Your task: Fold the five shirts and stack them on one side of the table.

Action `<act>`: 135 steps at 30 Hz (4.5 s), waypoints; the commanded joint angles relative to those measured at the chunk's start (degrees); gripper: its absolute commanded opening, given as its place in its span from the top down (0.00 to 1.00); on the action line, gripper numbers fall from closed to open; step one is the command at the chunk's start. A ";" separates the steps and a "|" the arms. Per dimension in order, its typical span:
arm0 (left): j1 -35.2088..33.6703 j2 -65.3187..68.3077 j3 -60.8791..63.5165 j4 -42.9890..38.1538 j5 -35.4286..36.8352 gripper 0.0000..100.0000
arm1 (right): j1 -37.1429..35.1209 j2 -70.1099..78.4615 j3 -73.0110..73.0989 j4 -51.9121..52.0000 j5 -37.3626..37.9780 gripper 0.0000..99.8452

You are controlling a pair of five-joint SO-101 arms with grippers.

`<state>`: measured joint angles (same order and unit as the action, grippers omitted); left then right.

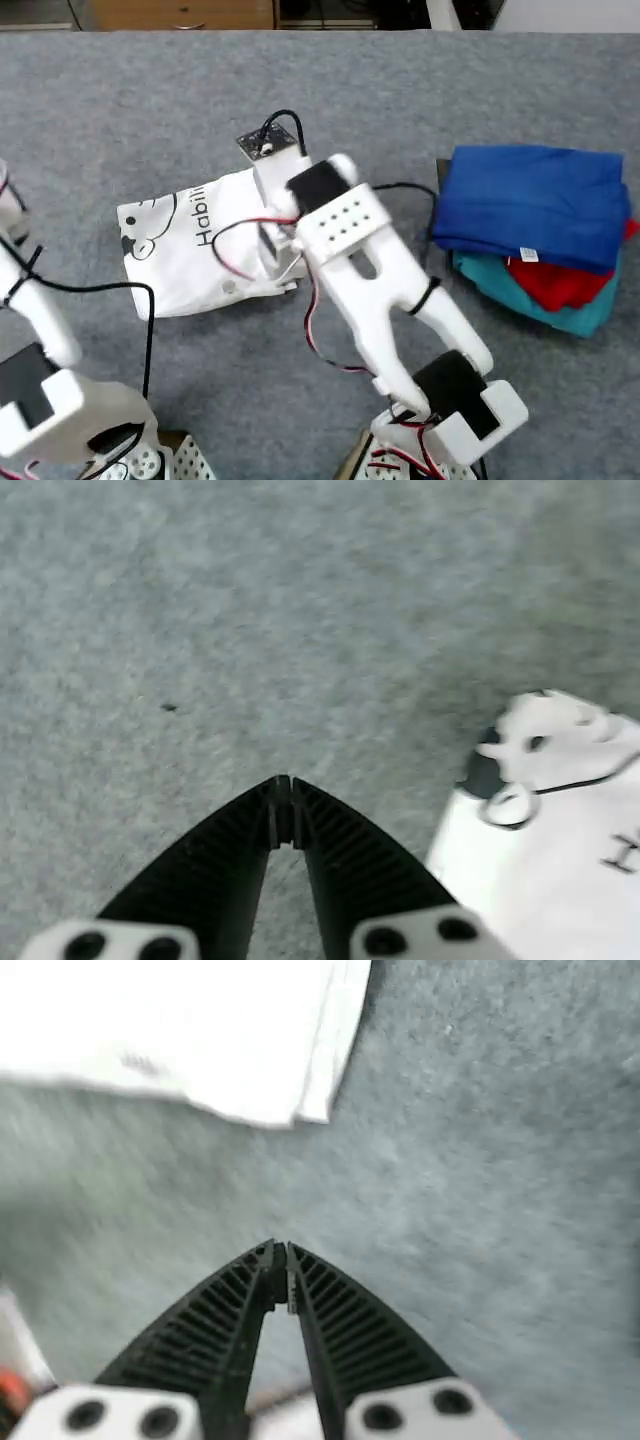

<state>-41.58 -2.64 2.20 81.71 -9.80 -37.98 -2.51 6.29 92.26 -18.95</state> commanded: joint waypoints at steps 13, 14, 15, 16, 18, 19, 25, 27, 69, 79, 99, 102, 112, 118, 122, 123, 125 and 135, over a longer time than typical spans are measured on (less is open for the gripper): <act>-13.63 -14.11 23.12 -14.07 -7.82 0.98 | -5.85 23.87 -16.22 -15.38 -29.54 0.67; -13.89 -14.20 23.30 -14.07 -7.82 0.98 | -5.85 25.63 -18.42 -15.38 -30.24 0.68; -13.89 -14.20 23.38 -14.07 -7.82 0.98 | -5.85 27.65 -20.53 -15.30 -31.03 0.68; -13.98 -14.11 23.38 -13.98 -7.82 0.98 | -5.85 29.58 -22.46 -15.12 -31.82 0.69; -13.98 -14.11 23.38 -13.98 -7.82 0.98 | -5.85 33.54 -25.80 -15.12 -33.23 0.69; -13.98 -14.11 23.38 -13.98 -7.82 0.98 | -5.93 35.65 -27.38 -15.12 -33.58 0.69; -13.98 -14.20 23.38 -13.98 -7.82 0.98 | -5.93 44.70 -33.54 -15.03 -33.67 0.69; -13.98 -14.11 23.38 -13.98 -7.82 0.98 | -5.93 46.29 -34.42 -15.03 -33.67 0.69; -14.07 -14.55 22.86 -13.54 -7.91 0.98 | 28.44 30.02 -50.59 10.11 -11.87 1.00; -13.45 -14.55 22.86 -13.45 -7.82 0.98 | 50.42 15.16 -39.16 10.02 -3.78 1.00; 24.35 -38.55 30.24 -2.64 1.41 0.98 | 78.55 14.64 -36.70 6.24 10.29 1.00; 30.15 -42.15 33.23 -2.99 1.32 0.98 | 80.04 14.64 -36.62 4.92 10.73 1.00; 34.64 -44.18 38.68 -7.82 0.97 0.97 | 79.87 14.11 -37.14 9.58 18.99 0.65; 34.99 -44.53 42.73 -9.41 0.88 0.95 | 80.22 10.07 -38.02 9.85 22.86 0.64; 34.99 -44.62 45.10 -8.00 0.88 0.98 | 76.70 2.42 -37.49 9.85 24.62 0.85; 34.99 -44.62 45.63 -6.77 0.88 0.98 | 75.21 0.66 -37.41 9.85 25.23 0.91; 34.99 -44.62 46.51 -3.43 0.88 0.98 | 71.60 -2.86 -37.41 9.85 25.14 1.00; 30.24 -44.62 47.74 2.73 1.05 0.98 | 45.93 -22.81 -20.97 9.76 25.58 1.00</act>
<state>-9.76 -46.33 50.81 84.00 -8.84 16.09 -17.71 -20.62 101.05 6.20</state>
